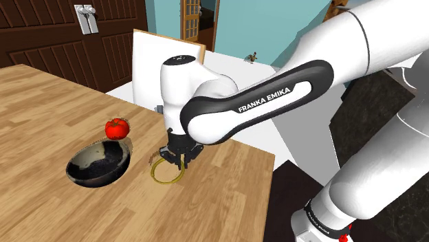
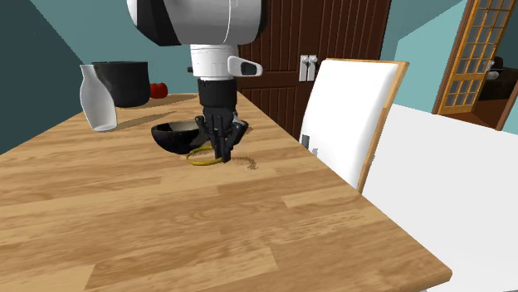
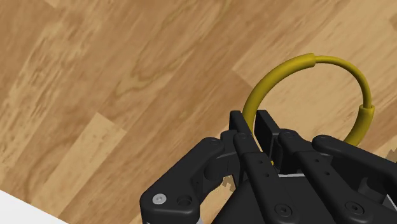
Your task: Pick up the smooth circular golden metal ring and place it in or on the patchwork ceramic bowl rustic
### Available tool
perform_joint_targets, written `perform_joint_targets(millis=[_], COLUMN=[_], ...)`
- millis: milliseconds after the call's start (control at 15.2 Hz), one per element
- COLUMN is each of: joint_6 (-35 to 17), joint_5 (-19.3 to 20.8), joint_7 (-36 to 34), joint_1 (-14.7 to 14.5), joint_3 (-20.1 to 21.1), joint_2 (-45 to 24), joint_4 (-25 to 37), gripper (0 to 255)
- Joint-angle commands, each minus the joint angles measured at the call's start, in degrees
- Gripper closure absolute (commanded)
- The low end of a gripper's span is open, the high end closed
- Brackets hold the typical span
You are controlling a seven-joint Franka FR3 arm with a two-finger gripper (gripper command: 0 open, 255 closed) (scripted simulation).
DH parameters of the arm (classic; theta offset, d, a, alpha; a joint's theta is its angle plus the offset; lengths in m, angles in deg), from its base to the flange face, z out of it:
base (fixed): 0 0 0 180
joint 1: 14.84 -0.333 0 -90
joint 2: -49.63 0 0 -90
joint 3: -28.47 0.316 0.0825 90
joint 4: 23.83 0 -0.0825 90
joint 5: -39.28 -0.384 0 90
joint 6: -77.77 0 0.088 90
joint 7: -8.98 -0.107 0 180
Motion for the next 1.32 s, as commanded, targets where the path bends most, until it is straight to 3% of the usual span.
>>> perform_joint_targets(millis=[0, 1056, 1254], joint_6=[1.53, 13.33, 14.41], joint_5=[-0.45, -3.66, 2.78], joint_7=[0.36, 2.85, -2.54], joint_1=[0.03, 0.19, -0.08], joint_3=[-0.11, -1.52, 0.97], joint_2=[0.6, 5.69, -3.54], joint_4=[1.06, 8.89, 17.0], gripper=[255, 255, 255])
